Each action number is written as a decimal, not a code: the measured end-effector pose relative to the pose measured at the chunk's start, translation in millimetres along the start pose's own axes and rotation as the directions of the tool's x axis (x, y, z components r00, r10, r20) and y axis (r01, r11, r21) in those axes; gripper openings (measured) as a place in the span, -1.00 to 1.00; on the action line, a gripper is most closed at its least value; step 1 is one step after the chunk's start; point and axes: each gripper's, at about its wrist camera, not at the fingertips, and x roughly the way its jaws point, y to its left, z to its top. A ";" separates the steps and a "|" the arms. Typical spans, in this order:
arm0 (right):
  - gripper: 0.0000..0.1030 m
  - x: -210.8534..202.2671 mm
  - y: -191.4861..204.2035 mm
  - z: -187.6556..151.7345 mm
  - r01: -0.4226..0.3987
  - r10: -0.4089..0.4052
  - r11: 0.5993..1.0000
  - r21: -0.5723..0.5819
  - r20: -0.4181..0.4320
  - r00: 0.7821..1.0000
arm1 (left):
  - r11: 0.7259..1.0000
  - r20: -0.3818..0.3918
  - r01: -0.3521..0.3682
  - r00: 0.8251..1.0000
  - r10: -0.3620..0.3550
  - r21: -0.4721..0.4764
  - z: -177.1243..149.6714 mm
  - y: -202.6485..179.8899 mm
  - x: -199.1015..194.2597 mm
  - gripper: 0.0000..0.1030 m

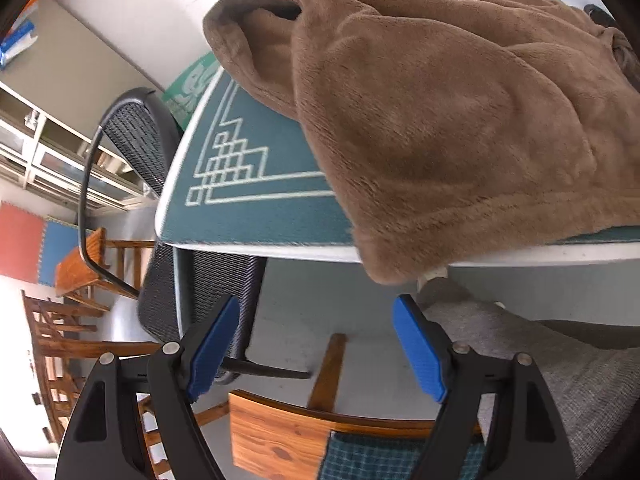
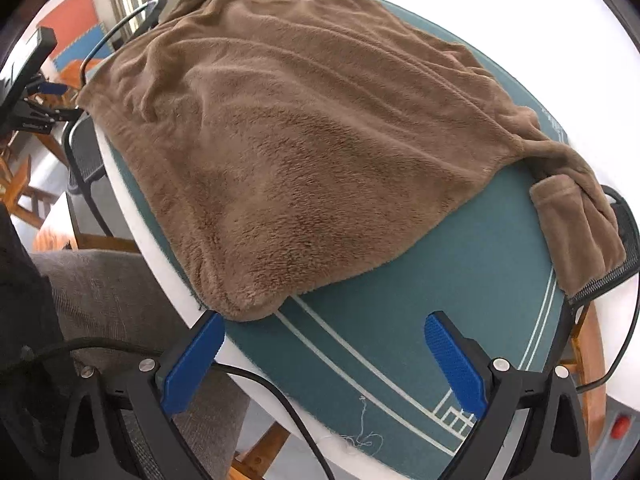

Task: Fold clothes

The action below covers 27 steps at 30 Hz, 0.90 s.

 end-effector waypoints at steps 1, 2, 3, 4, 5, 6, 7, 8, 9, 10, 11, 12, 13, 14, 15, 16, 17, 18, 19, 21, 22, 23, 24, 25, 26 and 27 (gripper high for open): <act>0.97 0.3 0.2 -0.2 -0.003 0.003 1.000 -0.002 -0.001 1.000 | 1.000 0.003 0.004 1.000 -0.004 -0.003 -1.0 -1.1 -0.3 0.61; 0.97 0.6 0.5 0.0 -0.007 0.007 1.000 -0.003 -0.001 1.000 | 1.000 0.012 0.005 1.000 -0.005 -0.019 0.9 0.5 -1.6 0.61; 0.97 1.1 0.8 0.2 -0.010 0.010 1.000 -0.004 -0.002 1.000 | 0.999 0.021 0.006 1.000 -0.006 -0.035 2.8 2.1 -2.9 0.61; 0.97 1.3 1.2 0.7 -0.011 0.011 1.000 -0.005 -0.001 1.000 | 0.999 0.031 0.008 1.000 -0.006 -0.051 4.7 3.7 -4.2 0.61; 0.97 1.3 1.6 1.3 -0.012 0.012 1.000 -0.008 0.001 1.000 | 0.998 0.040 0.009 0.999 -0.007 -0.067 6.6 5.3 -5.5 0.61; 0.97 1.3 2.2 1.9 -0.012 0.012 1.000 -0.010 0.003 1.000 | 0.996 0.049 0.013 0.999 -0.009 -0.084 8.7 7.0 -6.7 0.61; 0.97 1.1 2.6 2.4 -0.012 0.012 1.000 -0.013 0.006 1.000 | 0.994 0.056 0.025 0.998 -0.019 -0.108 11.9 9.5 -7.3 0.61; 0.97 0.9 2.6 2.7 -0.010 0.010 1.000 -0.013 0.010 1.000 | 0.991 0.063 0.037 0.998 -0.029 -0.130 15.2 11.9 -7.8 0.61; 0.97 0.7 2.4 3.0 -0.006 0.006 1.000 -0.012 0.012 1.000 | 0.988 0.067 0.045 0.997 -0.036 -0.147 19.4 14.4 -7.2 0.61; 0.97 0.4 2.0 2.9 -0.002 0.002 1.000 -0.008 0.016 1.000 | 0.985 0.073 0.053 0.996 -0.042 -0.163 23.8 16.5 -6.8 0.61; 0.97 0.0 1.5 2.8 0.004 -0.003 1.000 -0.004 0.020 1.000 | 0.982 0.082 0.057 0.996 -0.043 -0.178 28.0 17.0 -7.5 0.61; 0.97 -0.3 0.7 2.8 0.007 -0.007 1.000 0.001 0.024 1.000 | 0.981 0.091 0.061 0.995 -0.044 -0.186 30.6 14.3 -8.9 0.61; 0.97 -0.5 -0.3 2.7 0.013 -0.013 1.000 0.008 0.027 1.000 | 0.980 0.102 0.066 0.994 -0.047 -0.190 34.4 11.9 -10.6 0.61; 0.97 -0.6 -1.4 2.7 0.019 -0.020 1.000 0.014 0.031 0.999 | 0.979 0.113 0.068 0.992 -0.047 -0.192 39.8 10.9 -12.0 0.61; 0.97 -0.7 -2.5 2.6 0.025 -0.026 0.999 0.021 0.034 0.999 | 0.979 0.125 0.072 0.991 -0.048 -0.193 45.2 9.7 -13.6 0.61; 0.97 -0.7 -3.7 3.0 0.031 -0.032 0.999 0.027 0.037 0.999 | 0.979 0.137 0.076 0.989 -0.051 -0.191 50.5 7.7 -16.1 0.61; 0.97 -0.6 -5.0 3.5 0.037 -0.039 0.999 0.033 0.039 0.998 | 0.979 0.149 0.080 0.988 -0.052 -0.189 55.8 5.7 -18.3 0.61; 0.97 -0.6 -6.3 4.0 0.043 -0.045 0.998 0.039 0.041 0.998 | 0.980 0.156 0.077 0.987 -0.048 -0.183 61.2 3.7 -19.2 0.61; 0.97 -0.5 -8.1 4.5 0.049 -0.051 0.998 0.043 0.042 0.998 | 0.982 0.159 0.069 0.986 -0.041 -0.173 65.4 1.9 -19.3 0.61; 0.97 -0.4 -6.3 8.3 0.059 -0.061 0.997 0.049 0.049 0.997 | 0.987 0.166 0.051 0.986 -0.025 -0.154 73.7 -1.3 -19.2 0.61; 0.97 -2.2 -3.5 10.8 0.063 -0.066 0.997 0.054 0.058 0.996 | 0.989 0.167 0.033 0.986 -0.008 -0.145 77.5 -0.8 -17.6 0.61; 0.97 -4.3 -0.9 13.9 0.068 -0.072 0.996 0.059 0.067 0.995 | 0.990 0.169 0.017 0.986 0.007 -0.139 81.6 -0.4 -16.6 0.61; 0.97 -6.3 1.6 17.1 0.072 -0.077 0.995 0.064 0.077 0.994 | 0.990 0.172 0.010 0.985 0.015 -0.142 86.2 -0.6 -18.4 0.61; 0.97 -9.4 4.0 19.3 0.073 -0.079 0.995 0.073 0.089 0.993 | 0.989 0.176 0.005 0.984 0.021 -0.148 90.8 -0.4 -20.3 0.61; 0.97 -12.8 3.1 22.5 0.065 -0.075 0.994 0.090 0.107 0.991 | 0.987 0.182 0.010 0.983 0.020 -0.160 94.7 1.3 -22.7 0.61; 0.97 -16.0 1.0 26.2 0.054 -0.068 0.993 0.109 0.126 0.990 | 0.985 0.188 0.014 0.982 0.019 -0.173 98.7 2.9 -25.2 0.61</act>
